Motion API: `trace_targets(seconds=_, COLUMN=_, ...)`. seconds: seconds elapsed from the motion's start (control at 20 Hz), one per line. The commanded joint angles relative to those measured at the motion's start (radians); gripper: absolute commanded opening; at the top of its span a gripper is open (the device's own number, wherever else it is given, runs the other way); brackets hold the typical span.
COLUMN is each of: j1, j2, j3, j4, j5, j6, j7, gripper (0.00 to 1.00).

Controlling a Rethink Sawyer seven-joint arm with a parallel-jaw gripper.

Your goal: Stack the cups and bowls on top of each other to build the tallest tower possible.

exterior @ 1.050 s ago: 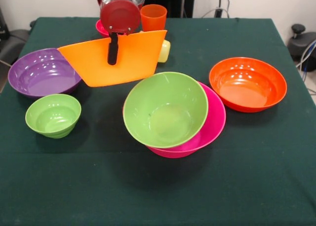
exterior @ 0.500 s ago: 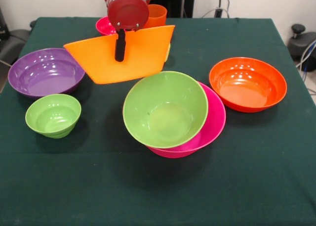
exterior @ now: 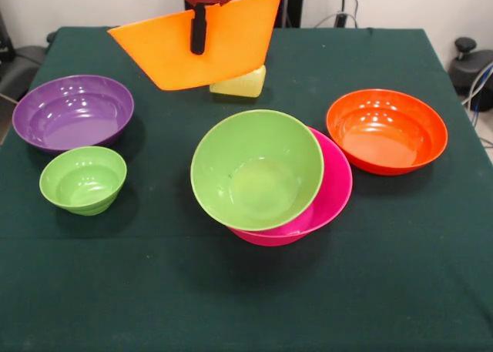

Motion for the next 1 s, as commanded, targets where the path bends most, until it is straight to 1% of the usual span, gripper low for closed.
trace_targets(seconds=0.05, j1=-0.006, j2=0.019, j3=0.104, j4=-0.041, j5=-0.068, j6=0.058, j7=-0.206, gripper=0.00)
trace_targets(seconds=0.3, j1=-0.014, j2=0.066, j3=0.112, j4=-0.077, j5=-0.085, j6=0.015, j7=-0.217, gripper=0.00)
trace_targets(seconds=0.45, j1=-0.007, j2=0.076, j3=0.117, j4=-0.098, j5=-0.088, j6=0.036, j7=-0.219, gripper=0.00)
trace_targets(seconds=0.8, j1=-0.014, j2=0.144, j3=0.135, j4=-0.204, j5=-0.093, j6=0.088, j7=-0.227, gripper=0.00)
trace_targets(seconds=1.0, j1=-0.005, j2=0.174, j3=0.132, j4=-0.252, j5=-0.094, j6=0.105, j7=-0.217, gripper=0.00)
